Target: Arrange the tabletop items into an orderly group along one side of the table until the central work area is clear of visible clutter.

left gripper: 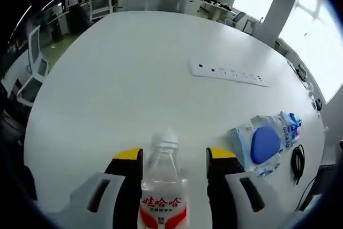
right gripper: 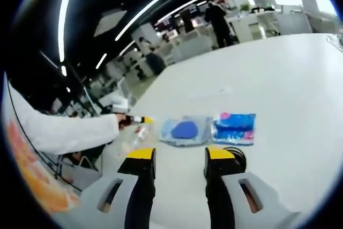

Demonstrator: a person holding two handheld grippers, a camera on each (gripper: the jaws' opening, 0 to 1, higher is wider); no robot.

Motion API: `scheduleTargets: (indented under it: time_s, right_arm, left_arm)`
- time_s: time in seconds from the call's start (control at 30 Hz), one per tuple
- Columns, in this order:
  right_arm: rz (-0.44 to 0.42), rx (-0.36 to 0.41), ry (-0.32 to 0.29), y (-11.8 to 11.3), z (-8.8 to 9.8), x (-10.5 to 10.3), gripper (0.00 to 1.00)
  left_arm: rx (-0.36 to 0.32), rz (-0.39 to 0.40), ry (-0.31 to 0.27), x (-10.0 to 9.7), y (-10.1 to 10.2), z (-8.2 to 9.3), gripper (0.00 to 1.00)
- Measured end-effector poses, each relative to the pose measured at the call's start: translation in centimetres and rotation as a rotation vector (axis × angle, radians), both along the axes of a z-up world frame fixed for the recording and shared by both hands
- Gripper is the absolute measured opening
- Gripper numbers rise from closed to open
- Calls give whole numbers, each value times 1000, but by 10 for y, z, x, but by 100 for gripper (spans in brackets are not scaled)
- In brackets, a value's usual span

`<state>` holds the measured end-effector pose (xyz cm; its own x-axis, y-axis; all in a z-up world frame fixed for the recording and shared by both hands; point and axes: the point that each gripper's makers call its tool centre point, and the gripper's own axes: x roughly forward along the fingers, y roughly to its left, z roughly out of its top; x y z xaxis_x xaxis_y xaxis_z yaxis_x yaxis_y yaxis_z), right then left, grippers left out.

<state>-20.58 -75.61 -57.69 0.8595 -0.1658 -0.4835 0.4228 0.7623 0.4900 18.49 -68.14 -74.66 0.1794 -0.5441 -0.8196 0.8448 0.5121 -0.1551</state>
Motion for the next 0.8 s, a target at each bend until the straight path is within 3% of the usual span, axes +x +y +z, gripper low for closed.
scheduleTargets:
  time_s: [0.2, 0.47, 0.8]
  right_arm:
    - [-28, 10, 1, -8, -3, 2, 32]
    - [-72, 27, 14, -19, -8, -4, 29]
    - [-97, 10, -22, -19, 3, -7, 25]
  left_arm:
    - [39, 1, -26, 11, 0, -9, 39]
    - [76, -39, -18, 8, -1, -18, 31]
    - [62, -55, -43, 5, 0, -9, 24]
